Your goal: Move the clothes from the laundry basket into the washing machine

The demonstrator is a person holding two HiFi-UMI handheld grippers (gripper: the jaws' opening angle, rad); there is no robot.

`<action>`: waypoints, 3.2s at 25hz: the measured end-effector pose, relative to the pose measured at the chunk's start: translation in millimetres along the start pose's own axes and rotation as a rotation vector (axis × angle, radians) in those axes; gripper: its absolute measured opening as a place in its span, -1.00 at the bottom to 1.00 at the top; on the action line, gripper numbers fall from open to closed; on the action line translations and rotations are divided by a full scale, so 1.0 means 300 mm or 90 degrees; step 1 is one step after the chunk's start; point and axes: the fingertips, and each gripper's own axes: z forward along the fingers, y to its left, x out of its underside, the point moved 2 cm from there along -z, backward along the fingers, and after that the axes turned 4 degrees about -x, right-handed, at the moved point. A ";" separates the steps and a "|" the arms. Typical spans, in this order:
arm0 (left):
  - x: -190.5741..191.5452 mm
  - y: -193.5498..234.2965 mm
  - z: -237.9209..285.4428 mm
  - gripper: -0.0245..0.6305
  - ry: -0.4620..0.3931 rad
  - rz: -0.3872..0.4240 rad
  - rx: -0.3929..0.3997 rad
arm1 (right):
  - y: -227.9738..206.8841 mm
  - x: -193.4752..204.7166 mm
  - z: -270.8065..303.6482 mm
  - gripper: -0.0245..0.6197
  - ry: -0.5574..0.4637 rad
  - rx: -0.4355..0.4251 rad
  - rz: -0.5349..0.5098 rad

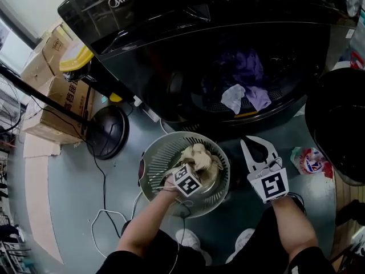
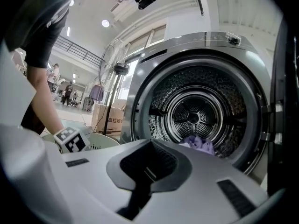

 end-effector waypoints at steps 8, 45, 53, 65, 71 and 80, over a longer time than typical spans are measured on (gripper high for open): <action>-0.231 0.097 -0.418 -0.51 -0.245 -0.039 -0.153 | -0.064 -0.020 -0.017 -0.90 -0.022 0.047 0.001; -1.207 0.693 -0.355 0.12 -0.439 -0.184 -0.330 | -0.210 -0.058 -0.238 -0.90 -0.045 0.152 0.010; -1.153 0.589 -0.413 0.22 -0.485 -0.203 -0.296 | -0.200 -0.052 -0.208 -0.90 -0.045 0.138 0.016; -0.952 0.293 -0.699 0.21 -0.645 -0.197 -0.267 | -0.177 -0.093 -0.189 -0.90 -0.064 0.135 0.106; -0.754 0.230 -0.810 -0.34 -0.674 -0.233 -0.299 | -0.115 -0.197 -0.175 -0.90 -0.096 0.120 0.129; -0.592 0.163 -0.910 -0.90 -0.653 -0.311 -0.239 | -0.111 -0.429 -0.178 -0.90 -0.071 0.122 0.094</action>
